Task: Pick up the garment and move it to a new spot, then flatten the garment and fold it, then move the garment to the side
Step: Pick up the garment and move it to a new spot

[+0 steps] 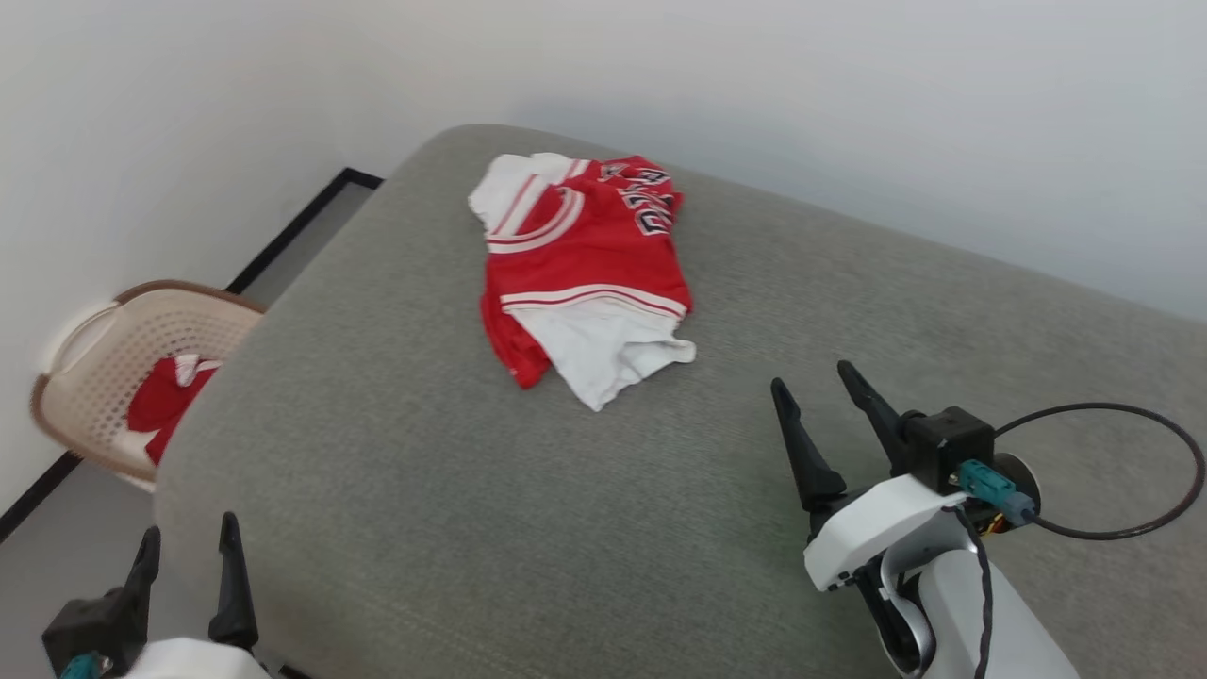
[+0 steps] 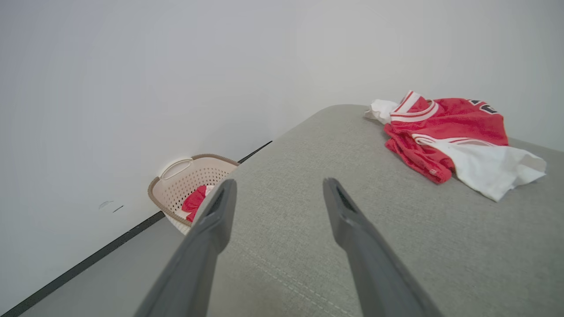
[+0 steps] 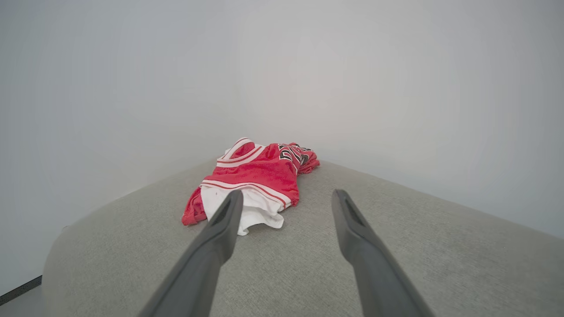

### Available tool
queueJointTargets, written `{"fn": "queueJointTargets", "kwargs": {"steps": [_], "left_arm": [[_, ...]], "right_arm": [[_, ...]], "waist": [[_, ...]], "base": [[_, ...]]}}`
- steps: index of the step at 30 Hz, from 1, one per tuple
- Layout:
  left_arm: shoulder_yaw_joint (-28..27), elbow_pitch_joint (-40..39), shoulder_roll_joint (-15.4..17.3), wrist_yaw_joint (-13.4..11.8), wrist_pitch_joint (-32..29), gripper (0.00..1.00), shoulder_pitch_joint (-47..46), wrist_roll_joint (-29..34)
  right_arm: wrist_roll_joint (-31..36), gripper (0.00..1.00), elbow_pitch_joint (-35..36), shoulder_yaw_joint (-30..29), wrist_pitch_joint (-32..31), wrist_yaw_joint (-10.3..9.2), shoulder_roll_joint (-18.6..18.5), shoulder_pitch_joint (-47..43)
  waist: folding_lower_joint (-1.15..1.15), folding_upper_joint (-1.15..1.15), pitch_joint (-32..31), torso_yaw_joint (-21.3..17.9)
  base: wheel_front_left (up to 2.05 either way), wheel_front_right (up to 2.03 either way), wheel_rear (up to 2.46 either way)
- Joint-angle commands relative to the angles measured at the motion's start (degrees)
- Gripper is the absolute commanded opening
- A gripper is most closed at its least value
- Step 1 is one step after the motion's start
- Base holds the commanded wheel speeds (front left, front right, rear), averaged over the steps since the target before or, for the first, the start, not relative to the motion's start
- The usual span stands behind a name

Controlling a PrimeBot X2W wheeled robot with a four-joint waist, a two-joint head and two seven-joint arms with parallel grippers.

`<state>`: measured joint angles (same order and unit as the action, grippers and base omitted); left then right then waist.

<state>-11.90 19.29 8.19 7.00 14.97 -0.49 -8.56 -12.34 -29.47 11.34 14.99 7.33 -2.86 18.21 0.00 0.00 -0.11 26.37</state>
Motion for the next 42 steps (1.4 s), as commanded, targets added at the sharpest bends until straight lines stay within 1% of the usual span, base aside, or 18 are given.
{"fn": "queueJointTargets", "kwargs": {"steps": [1,4,7,10,12,17,21,23,25,26,28,32,34,37,40,42], "left_arm": [[-0.6,-0.6,-0.2,0.0,0.3,1.0,1.0,0.4],[-1.2,-1.0,-0.5,0.2,0.3,1.0,1.5,0.8],[-1.0,-0.5,-0.4,0.4,0.3,1.0,0.8,1.0],[0.9,0.2,1.3,0.5,0.3,1.0,-1.3,1.3],[3.6,0.7,3.0,0.5,0.3,1.0,-3.8,0.3],[12.6,2.8,10.2,0.4,0.3,1.0,-12.7,-5.1],[20.2,6.1,17.2,0.4,0.3,1.0,-21.0,-12.5],[24.0,8.5,21.4,0.4,0.3,1.0,-25.6,-15.8],[28.1,10.9,24.9,0.4,0.3,1.0,-29.6,-19.9],[28.1,10.9,24.9,0.4,0.3,1.0,-29.6,-19.9],[32.5,13.1,28.3,0.4,0.1,1.0,-33.4,-24.4],[41.2,15.6,36.0,0.4,-4.2,1.0,-39.6,-35.9],[45.2,15.8,39.5,0.4,-7.2,1.0,-42.0,-41.5],[51.6,14.7,44.4,0.4,-12.1,1.0,-45.0,-48.4],[56.5,13.8,48.8,0.4,-16.3,1.0,-47.3,-53.6],[58.9,14.0,51.2,0.4,-17.5,1.0,-49.5,-55.2]], "right_arm": [[-0.6,1.0,-0.3,0.7,0.3,0.29,-0.1,0.2],[-0.8,1.0,-0.6,1.2,0.3,0.29,-0.1,0.6],[-0.8,1.0,-0.7,1.8,0.3,0.29,-0.1,1.2],[-0.5,1.0,-0.8,2.1,0.3,0.29,-0.1,1.6],[-0.1,1.0,-0.5,2.1,0.3,0.29,-0.1,2.2],[1.2,1.0,0.7,1.3,0.2,0.28,-0.1,3.4],[2.0,1.0,2.1,1.2,0.2,0.28,-0.1,4.4],[2.1,1.0,3.0,1.3,0.2,0.28,-0.1,5.0],[2.1,1.0,4.1,1.5,0.2,0.28,-0.1,5.5],[2.1,1.0,4.1,1.5,0.2,0.28,-0.1,5.5],[2.0,1.0,4.9,1.7,0.2,0.28,-0.1,5.6],[1.2,1.0,7.2,3.3,0.2,0.28,0.0,6.6],[0.6,1.0,8.4,3.7,0.2,0.28,0.0,6.7],[-0.3,1.0,10.3,3.8,0.2,0.28,0.0,6.6],[-0.9,1.0,11.8,4.1,0.2,0.28,0.0,6.3],[-1.2,1.0,12.7,4.3,0.2,0.28,0.0,6.1]], "waist": [[0.0,0.0,-0.6,2.0],[0.0,0.0,-0.4,2.3],[0.0,0.0,0.2,1.4],[0.0,0.0,1.5,-0.8],[0.0,0.0,2.8,-2.7],[0.0,0.0,7.3,-8.5],[0.0,0.0,11.8,-13.7],[0.0,0.0,14.1,-16.2],[0.0,0.0,16.3,-18.5],[0.0,0.0,16.3,-18.5],[0.0,0.0,18.2,-20.8],[0.0,0.0,21.8,-25.4],[0.0,0.0,23.2,-27.2],[0.0,0.0,24.9,-29.5],[0.0,0.0,26.5,-31.6],[0.0,0.0,27.6,-32.6]], "base": [[0.0,0.0,0.0],[0.0,0.0,0.0],[0.0,0.0,0.0],[0.0,0.0,0.0],[0.0,0.0,0.0],[0.0,0.0,0.0],[0.0,0.0,0.0],[0.0,0.0,0.0],[0.0,0.0,0.0],[0.0,0.0,0.0],[0.0,0.0,0.0],[0.0,0.0,0.0],[0.0,0.0,0.0],[0.0,0.0,0.0],[0.0,0.0,0.0],[0.0,0.0,0.0]]}}
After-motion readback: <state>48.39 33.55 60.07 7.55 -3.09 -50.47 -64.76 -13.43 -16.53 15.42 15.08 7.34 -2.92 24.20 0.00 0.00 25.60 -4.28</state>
